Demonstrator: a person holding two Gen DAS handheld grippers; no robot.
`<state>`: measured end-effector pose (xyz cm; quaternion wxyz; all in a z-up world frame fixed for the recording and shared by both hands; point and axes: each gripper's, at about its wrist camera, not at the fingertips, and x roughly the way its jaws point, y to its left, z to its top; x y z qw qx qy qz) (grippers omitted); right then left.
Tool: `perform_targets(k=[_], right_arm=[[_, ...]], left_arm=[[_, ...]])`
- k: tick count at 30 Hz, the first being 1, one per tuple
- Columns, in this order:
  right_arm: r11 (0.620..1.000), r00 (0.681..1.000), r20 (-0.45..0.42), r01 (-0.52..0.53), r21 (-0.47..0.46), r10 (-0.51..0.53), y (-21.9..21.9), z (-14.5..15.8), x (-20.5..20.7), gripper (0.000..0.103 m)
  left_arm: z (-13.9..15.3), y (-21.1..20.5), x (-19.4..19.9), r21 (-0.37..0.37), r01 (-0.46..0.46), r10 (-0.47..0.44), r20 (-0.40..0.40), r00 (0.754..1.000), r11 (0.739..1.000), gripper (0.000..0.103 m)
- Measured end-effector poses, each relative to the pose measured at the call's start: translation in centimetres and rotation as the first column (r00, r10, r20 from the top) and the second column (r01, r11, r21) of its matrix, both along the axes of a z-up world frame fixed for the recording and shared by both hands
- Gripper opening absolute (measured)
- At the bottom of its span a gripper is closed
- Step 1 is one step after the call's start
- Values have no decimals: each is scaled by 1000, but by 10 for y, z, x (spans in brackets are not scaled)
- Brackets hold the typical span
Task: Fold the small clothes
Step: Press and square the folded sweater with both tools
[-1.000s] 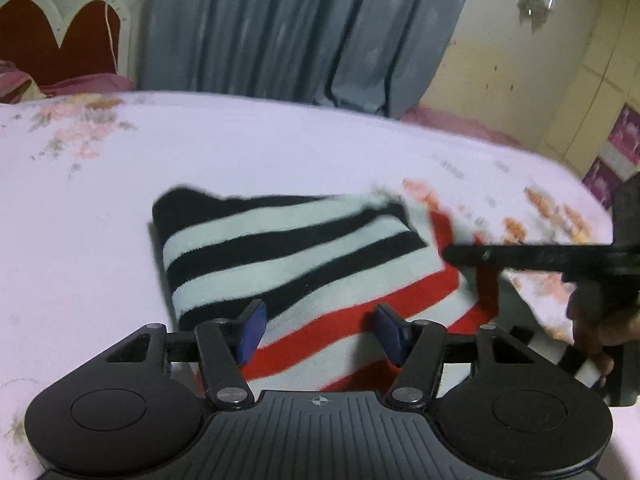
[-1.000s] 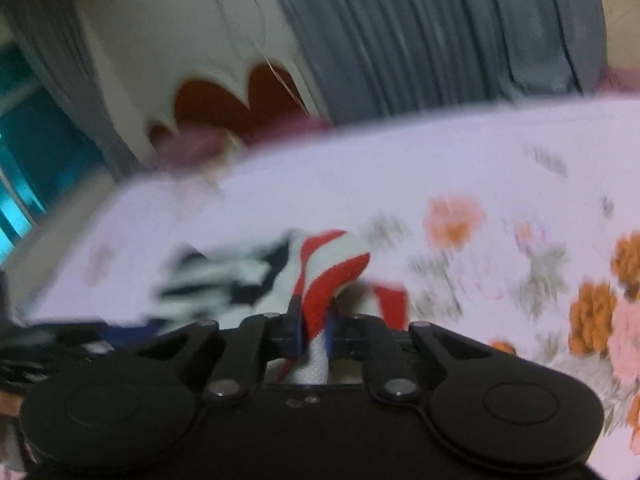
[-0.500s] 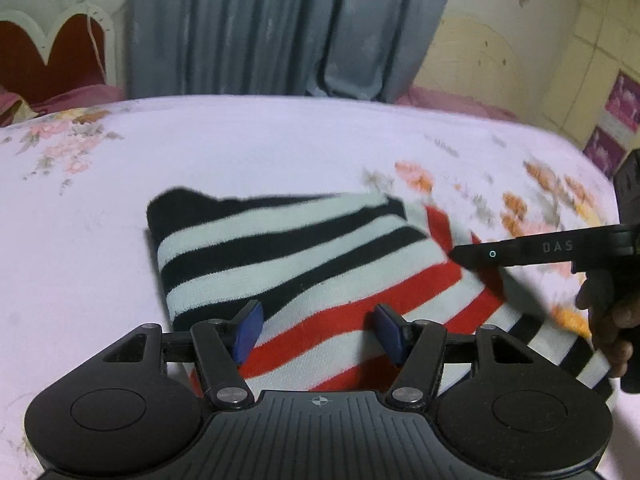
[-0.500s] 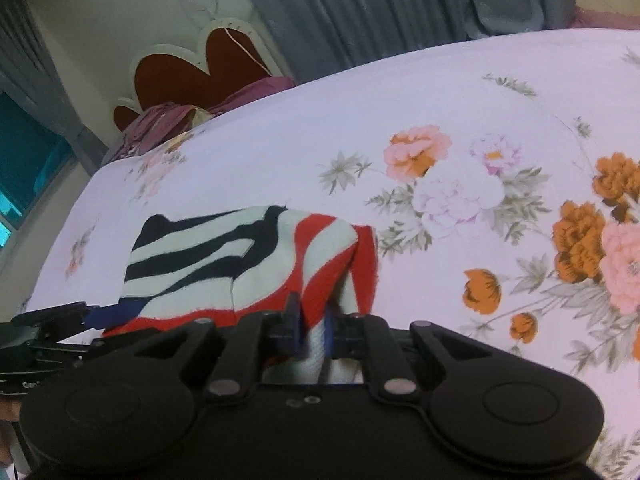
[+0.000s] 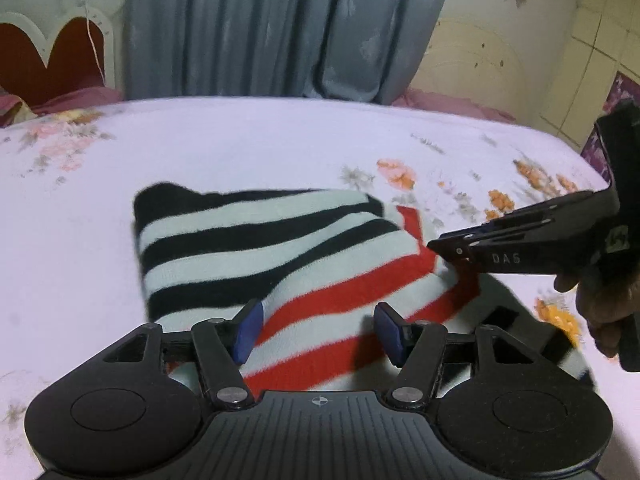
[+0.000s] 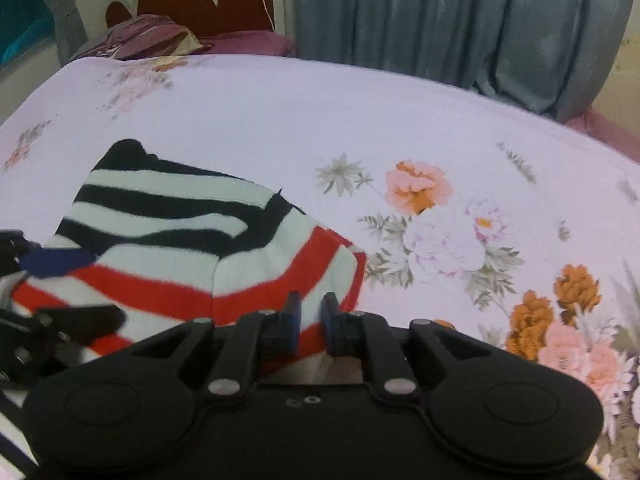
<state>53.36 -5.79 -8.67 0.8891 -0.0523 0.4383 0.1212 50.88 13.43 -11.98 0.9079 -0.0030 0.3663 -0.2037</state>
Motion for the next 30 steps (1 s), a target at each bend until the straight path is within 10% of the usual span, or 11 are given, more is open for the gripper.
perform_targets(k=[7, 19, 30], right_arm=[[989, 987, 145, -82, 124, 64, -6, 41, -81, 15], [994, 993, 48, -108, 18, 107, 9, 8, -100, 9], [980, 985, 104, -153, 127, 140, -9, 26, -152, 12]], left_arm=[[18, 8, -64, -20, -14, 14, 45, 999, 1000, 60], [-9, -5, -109, 118, 33, -44, 89, 995, 992, 60], [-1, 13, -139, 52, -92, 88, 62, 994, 994, 60]])
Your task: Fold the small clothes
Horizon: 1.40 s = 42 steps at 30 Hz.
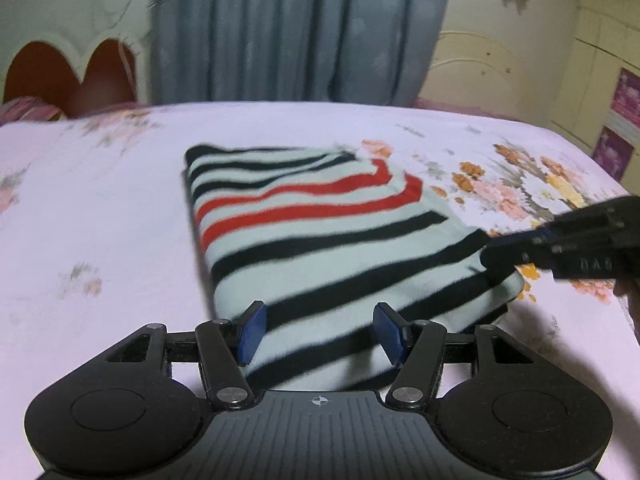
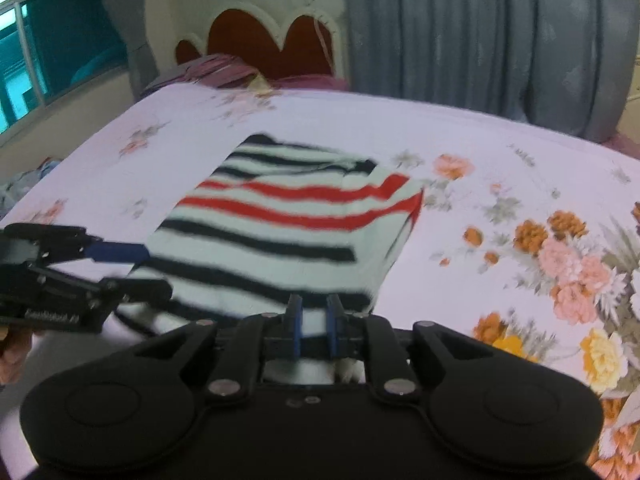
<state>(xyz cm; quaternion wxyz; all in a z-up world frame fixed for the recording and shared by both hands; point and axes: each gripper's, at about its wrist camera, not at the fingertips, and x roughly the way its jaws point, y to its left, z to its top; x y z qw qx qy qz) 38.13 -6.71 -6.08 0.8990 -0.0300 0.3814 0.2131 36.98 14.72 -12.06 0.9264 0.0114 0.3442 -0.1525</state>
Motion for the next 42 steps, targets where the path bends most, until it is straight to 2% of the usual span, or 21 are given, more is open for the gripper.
perform_targets(k=[3, 7, 11, 13, 15, 16, 20, 25, 31, 35, 36, 37, 38, 39, 40, 42], right_arm=[[997, 998, -55, 11, -73, -15, 3, -19, 0, 11], [999, 997, -66, 26, -32, -28, -5, -29, -2, 10], [1000, 999, -37, 15, -11, -15, -12, -39, -5, 10], [999, 999, -24, 28, 25, -28, -18, -42, -6, 10], [997, 998, -26, 53, 49, -52, -22, -43, -8, 16], [997, 997, -35, 66, 41, -64, -22, -44, -8, 25], [990, 992, -70, 110, 90, -104, -27, -46, -8, 24], [995, 994, -63, 94, 35, -91, -18, -42, -10, 23], [995, 993, -67, 100, 3, -100, -12, -42, -10, 23], [994, 992, -72, 105, -2, -105, -12, -40, -10, 25], [994, 991, -71, 114, 3, -113, -13, -36, -12, 28], [992, 990, -60, 125, 11, -125, -16, -30, -17, 38], [990, 989, -42, 143, 17, -142, -19, -24, -25, 61], [987, 987, -26, 158, 23, -157, -22, -18, -33, 74], [985, 986, -3, 167, 33, -167, -25, -11, -44, 93], [986, 986, 37, 162, 51, -164, -31, 3, -68, 97]], left_arm=[[-11, 0, -6, 11, -34, 34, -27, 999, 999, 60], [-22, 2, -11, 24, -67, 68, -39, 997, 997, 60], [-27, 8, -12, 27, -87, 88, -38, 995, 996, 60], [-30, 17, -11, 0, -105, 105, -63, 993, 994, 60], [-34, 26, -12, -57, -131, 126, -85, 988, 990, 60], [-34, 26, -13, -58, -136, 131, -83, 988, 989, 60], [-32, 15, -17, -17, -151, 150, -65, 987, 988, 60], [-33, 11, -23, 1, -165, 165, -76, 983, 986, 60], [-38, 4, -32, 64, -160, 164, -67, 984, 985, 60], [-30, 3, -38, 56, -183, 186, -58, 981, 982, 60], [-24, 2, -44, 51, -192, 194, -44, 980, 980, 60], [-19, 2, -50, 47, -201, 202, -29, 979, 979, 62], [-14, 1, -56, 44, -214, 215, -16, 977, 976, 80], [-5, 0, -65, 39, -236, 236, 8, 972, 971, 93], [2, -1, -76, 31, -254, 253, 47, 966, 967, 103], [16, -3, -94, 19, -264, 262, 86, 961, 964, 103]])
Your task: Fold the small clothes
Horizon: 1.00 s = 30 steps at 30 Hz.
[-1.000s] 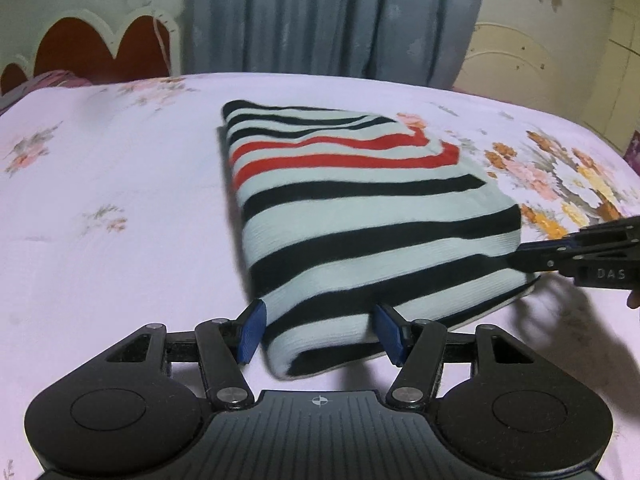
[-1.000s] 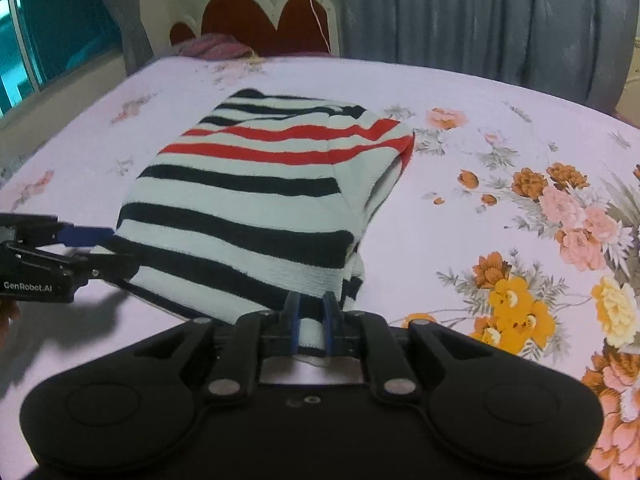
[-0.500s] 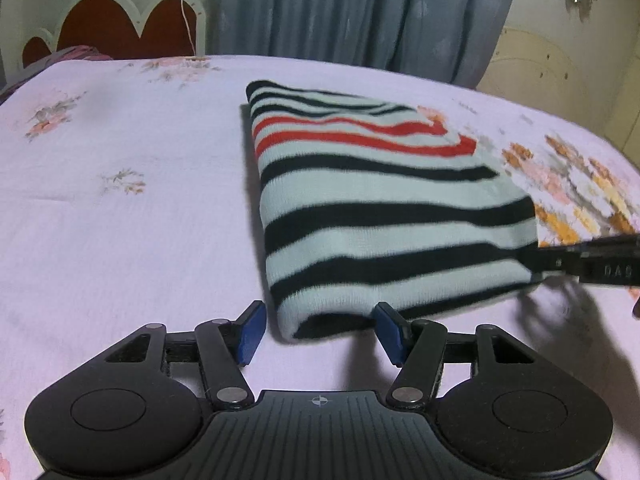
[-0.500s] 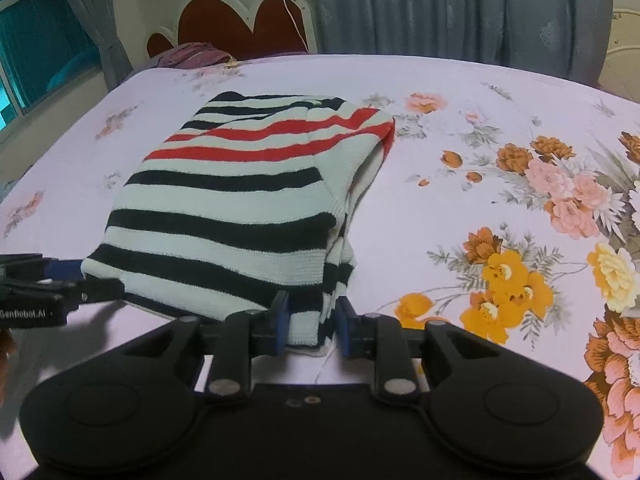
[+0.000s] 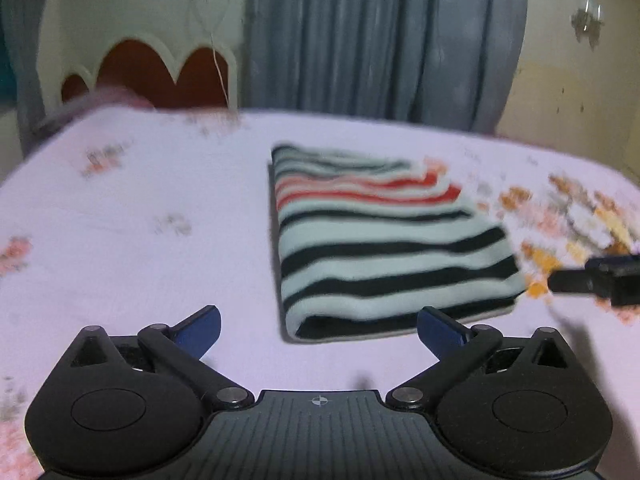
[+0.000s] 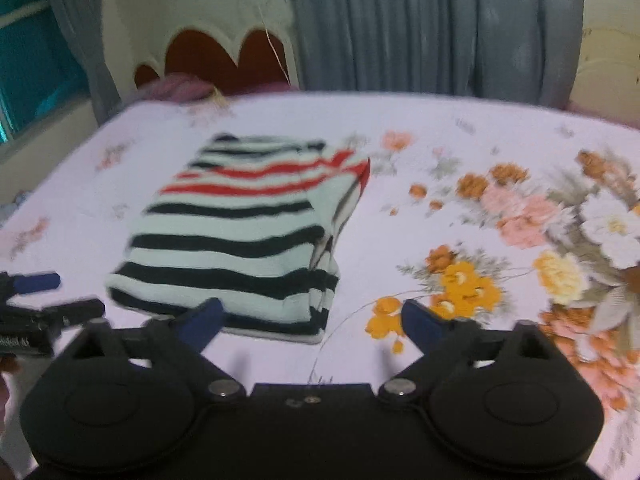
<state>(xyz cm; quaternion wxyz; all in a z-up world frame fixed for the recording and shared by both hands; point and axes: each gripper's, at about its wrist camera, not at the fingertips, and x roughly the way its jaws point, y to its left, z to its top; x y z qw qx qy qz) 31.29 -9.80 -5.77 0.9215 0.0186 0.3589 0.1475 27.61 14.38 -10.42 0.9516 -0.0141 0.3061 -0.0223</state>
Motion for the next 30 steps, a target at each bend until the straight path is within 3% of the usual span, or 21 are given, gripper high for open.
perform_targets(k=[2, 13, 18, 23, 30], right_arm=[[1000, 1000, -1, 13, 3, -13, -5, 11, -19, 102], [998, 993, 100, 66, 6, -67, -15, 78, -133, 102], [998, 987, 149, 66, -10, -63, -15, 99, -176, 102], [998, 981, 185, 61, -5, -59, -16, 114, -206, 102], [998, 976, 212, 60, -1, -58, -13, 121, -227, 102]], left_arm=[[12, -2, -14, -8, -3, 3, -3, 1000, 1000, 103], [68, -27, -131, -25, 29, -28, 52, 998, 999, 103], [90, -38, -178, 24, 33, -35, 104, 994, 999, 103], [105, -38, -208, -35, 5, -1, 125, 992, 999, 103], [116, -42, -236, -28, 6, -1, 160, 987, 1000, 103]])
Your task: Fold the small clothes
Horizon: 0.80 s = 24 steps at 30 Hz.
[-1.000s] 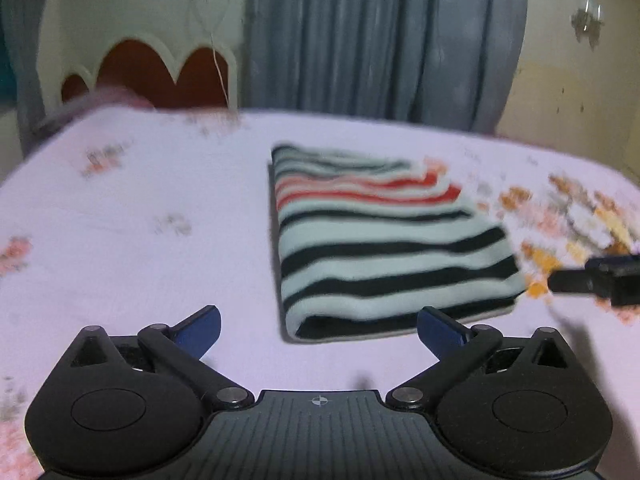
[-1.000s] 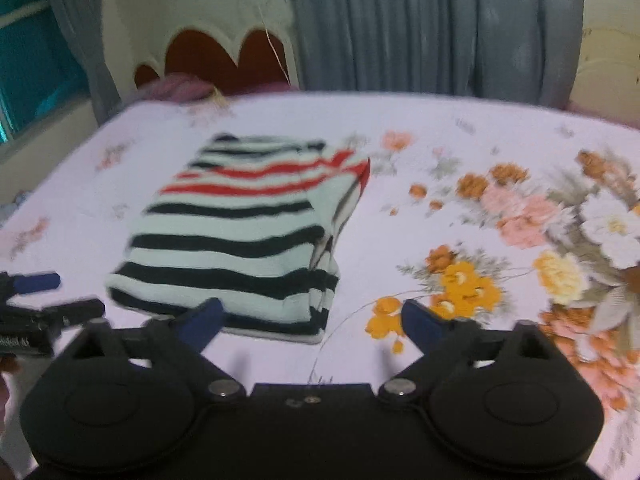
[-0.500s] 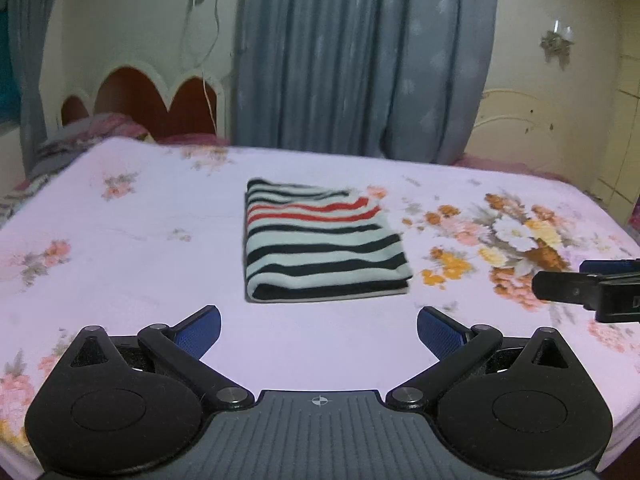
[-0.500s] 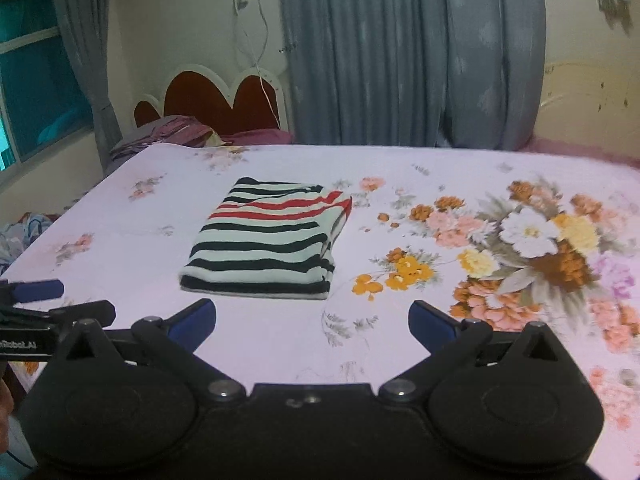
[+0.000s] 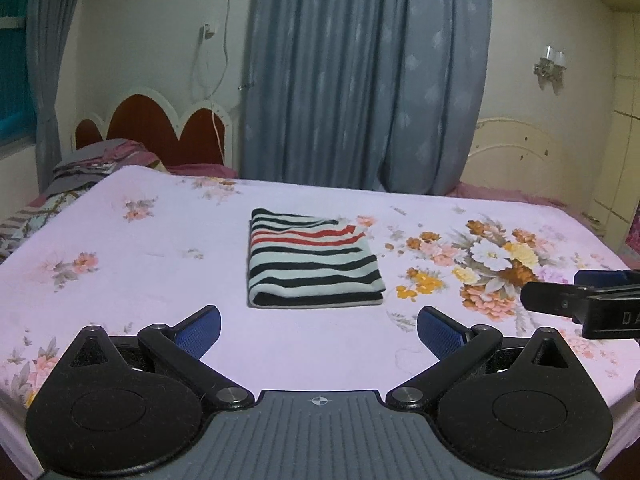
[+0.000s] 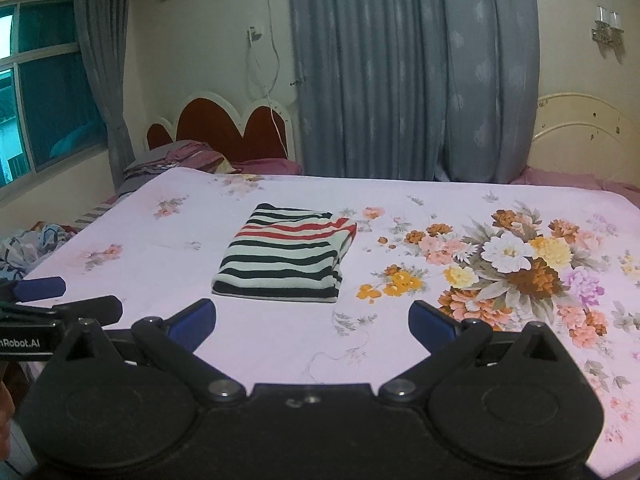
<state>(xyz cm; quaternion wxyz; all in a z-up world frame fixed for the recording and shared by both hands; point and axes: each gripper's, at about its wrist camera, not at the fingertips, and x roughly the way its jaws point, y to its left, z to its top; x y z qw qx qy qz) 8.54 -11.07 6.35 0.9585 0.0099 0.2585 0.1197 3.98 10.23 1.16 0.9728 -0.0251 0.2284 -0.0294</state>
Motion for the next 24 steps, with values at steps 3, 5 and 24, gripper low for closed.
perform_targets(k=[3, 5, 24], right_arm=[[1000, 1000, 9, 0, -5, 0, 2, 2, -6, 102], [1000, 1000, 13, 0, -4, 0, 2, 3, -8, 102], [1000, 1000, 20, 11, -3, -11, 2, 3, -10, 102]], left_arm=[[2, -1, -3, 0, -2, 2, 4, 1000, 1000, 103], [4, -2, -5, 3, -3, 3, 9, 1000, 1000, 103], [5, -5, 1, 11, -1, 1, 4, 1000, 1000, 103]])
